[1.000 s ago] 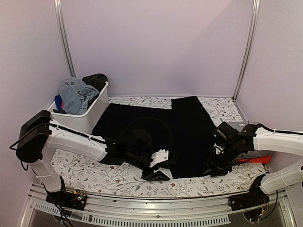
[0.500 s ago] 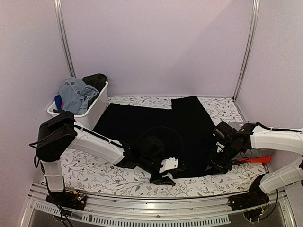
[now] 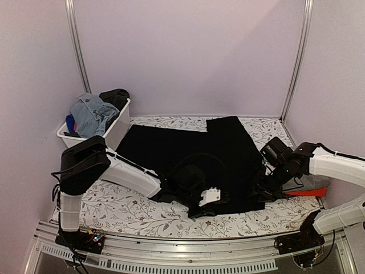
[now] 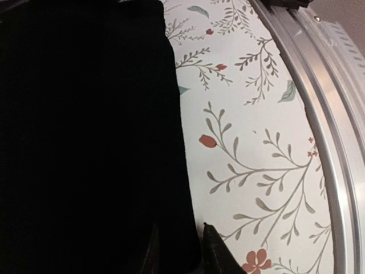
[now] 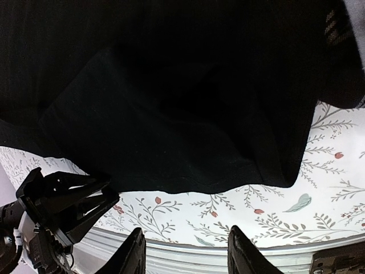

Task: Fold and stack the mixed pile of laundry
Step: Adjust the 1/3-folded T-shirt at the center of the board.

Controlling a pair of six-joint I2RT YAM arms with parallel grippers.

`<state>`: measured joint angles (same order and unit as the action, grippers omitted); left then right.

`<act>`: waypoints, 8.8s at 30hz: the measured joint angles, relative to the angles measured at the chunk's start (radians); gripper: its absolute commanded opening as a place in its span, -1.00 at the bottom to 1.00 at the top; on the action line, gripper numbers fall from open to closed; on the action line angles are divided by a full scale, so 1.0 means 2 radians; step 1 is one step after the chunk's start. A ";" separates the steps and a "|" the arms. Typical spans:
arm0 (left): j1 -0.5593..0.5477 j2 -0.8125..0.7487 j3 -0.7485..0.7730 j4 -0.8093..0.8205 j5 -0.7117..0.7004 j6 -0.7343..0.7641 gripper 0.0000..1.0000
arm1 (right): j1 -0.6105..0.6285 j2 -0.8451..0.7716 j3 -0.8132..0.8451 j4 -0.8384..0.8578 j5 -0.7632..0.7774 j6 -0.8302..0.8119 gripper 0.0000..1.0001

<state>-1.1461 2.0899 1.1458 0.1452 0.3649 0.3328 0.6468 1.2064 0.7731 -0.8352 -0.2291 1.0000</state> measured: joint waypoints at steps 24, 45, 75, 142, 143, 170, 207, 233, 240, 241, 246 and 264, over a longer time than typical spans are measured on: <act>0.100 0.026 0.239 -0.105 0.039 -0.064 -1.00 | -0.070 -0.004 0.075 -0.010 -0.009 -0.082 -0.06; 0.225 0.020 0.184 -0.145 -0.082 -0.252 0.17 | -0.049 0.125 0.136 0.052 -0.053 -0.136 -0.22; 0.343 -0.240 -0.163 -0.318 -0.187 -0.404 -0.39 | 0.032 0.347 0.208 0.088 -0.078 -0.274 -0.14; 0.353 -0.331 0.031 -0.426 -0.169 -0.440 0.73 | -0.177 0.325 0.455 0.011 -0.097 -0.331 0.16; 0.352 -0.315 0.044 -0.420 -0.173 -0.432 0.73 | -0.187 0.342 0.476 0.012 -0.092 -0.335 0.14; 0.355 -0.056 0.267 -0.390 -0.259 -0.337 0.71 | -0.216 0.695 0.772 0.029 0.025 -0.383 -0.05; 0.436 0.128 0.392 -0.460 -0.283 -0.286 0.35 | -0.219 0.666 0.716 0.070 -0.047 -0.406 -1.00; 0.436 0.126 0.406 -0.447 -0.255 0.048 0.02 | -0.185 0.490 0.522 0.090 -0.157 -0.385 -1.00; 0.449 0.168 0.434 -0.447 -0.252 0.080 0.01 | -0.183 0.489 0.520 0.076 -0.156 -0.390 -1.00; 0.451 0.169 0.435 -0.446 -0.249 0.082 0.01 | -0.183 0.489 0.520 0.074 -0.155 -0.390 -1.00; 0.455 0.173 0.435 -0.449 -0.218 0.088 0.00 | -0.183 0.487 0.520 0.070 -0.153 -0.393 -1.00; 0.465 0.172 0.421 -0.467 -0.094 0.072 -1.00 | -0.194 0.487 0.535 0.048 -0.150 -0.405 -1.00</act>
<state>-0.2161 2.4340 1.9869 -0.7883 0.1761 0.4770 0.2592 2.1811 1.8431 -0.7395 -0.5289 0.1894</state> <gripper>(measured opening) 0.006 0.006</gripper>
